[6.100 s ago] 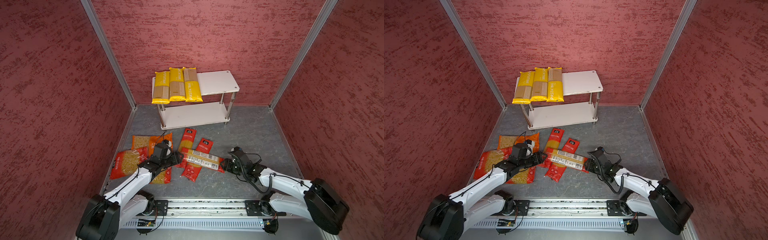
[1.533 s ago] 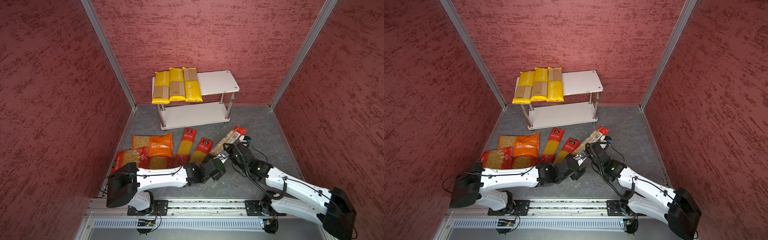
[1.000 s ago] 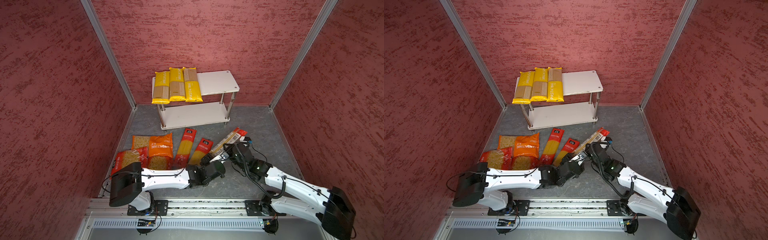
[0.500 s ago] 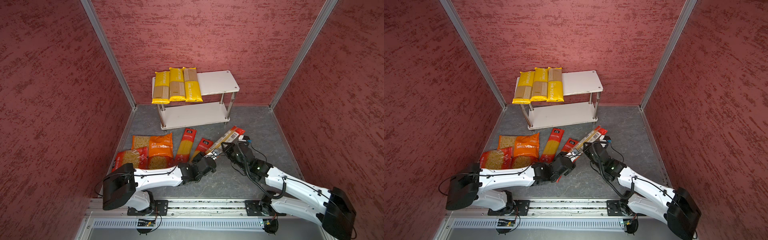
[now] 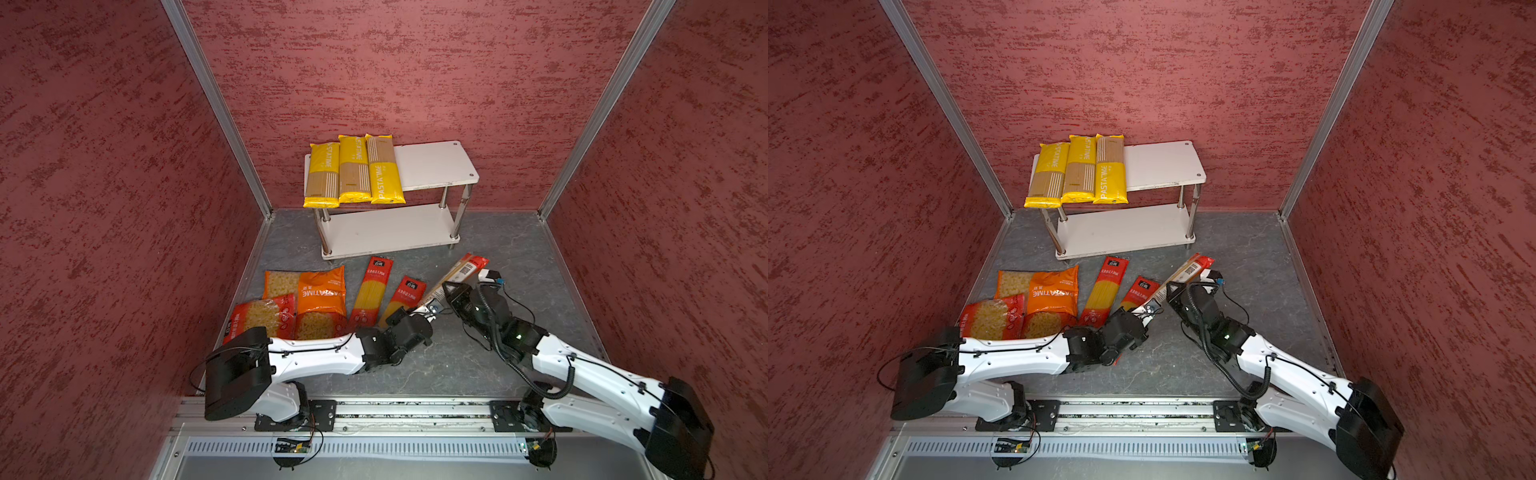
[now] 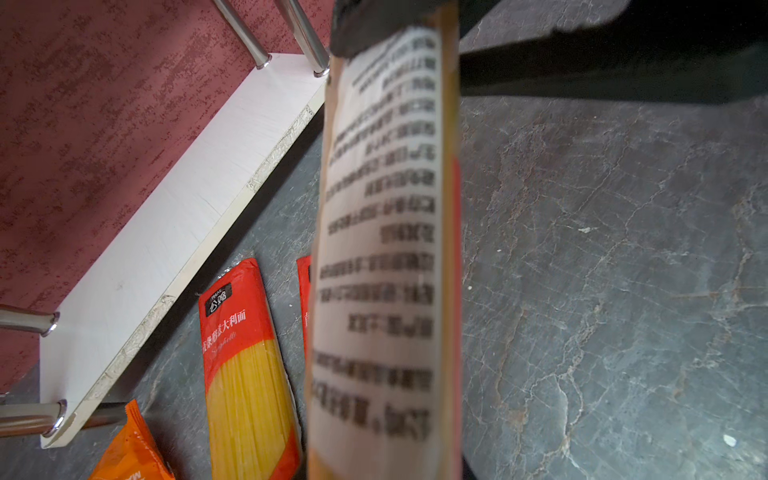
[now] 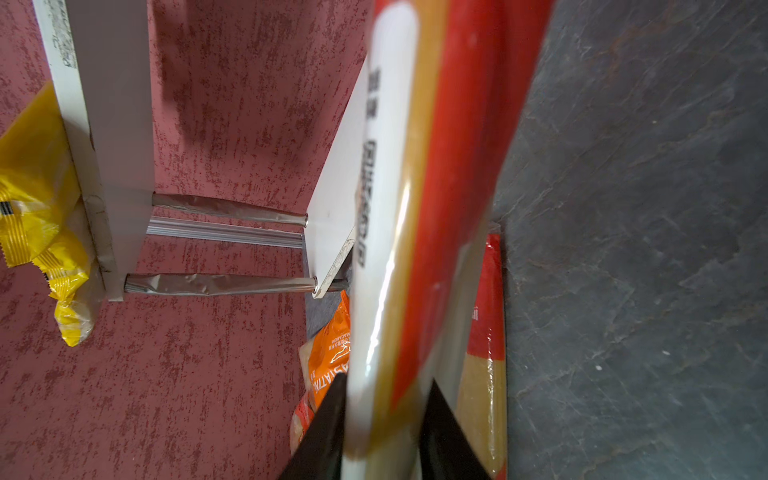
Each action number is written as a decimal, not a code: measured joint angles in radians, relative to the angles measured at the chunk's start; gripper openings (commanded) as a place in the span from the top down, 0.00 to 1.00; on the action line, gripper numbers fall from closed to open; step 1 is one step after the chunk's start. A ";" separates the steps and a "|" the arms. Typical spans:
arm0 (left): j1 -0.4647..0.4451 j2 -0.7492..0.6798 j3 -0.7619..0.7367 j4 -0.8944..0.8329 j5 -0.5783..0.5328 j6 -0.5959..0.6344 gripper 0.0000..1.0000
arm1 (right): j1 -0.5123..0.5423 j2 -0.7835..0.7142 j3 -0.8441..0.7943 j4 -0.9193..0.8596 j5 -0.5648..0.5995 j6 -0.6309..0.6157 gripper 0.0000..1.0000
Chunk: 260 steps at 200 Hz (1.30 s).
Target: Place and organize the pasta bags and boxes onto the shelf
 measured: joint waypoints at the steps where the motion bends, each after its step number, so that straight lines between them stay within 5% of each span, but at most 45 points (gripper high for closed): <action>1: 0.000 0.000 0.000 0.000 0.000 -0.002 0.84 | 0.000 0.000 0.000 0.000 0.000 0.000 0.67; 52: -0.001 -0.021 0.002 -0.073 0.047 -0.105 1.00 | -0.007 -0.013 0.000 0.024 -0.012 -0.038 0.48; 79: 0.026 -0.058 0.002 -0.145 0.146 -0.204 1.00 | -0.011 -0.013 0.000 0.039 -0.019 -0.072 0.43; 203: 0.365 -0.304 -0.174 -0.173 0.710 -0.776 1.00 | -0.058 -0.140 -0.060 0.106 -0.045 -0.179 0.40; 260: 0.416 -0.368 -0.291 -0.039 0.810 -1.009 1.00 | -0.064 -0.130 -0.197 0.139 -0.096 -0.109 0.41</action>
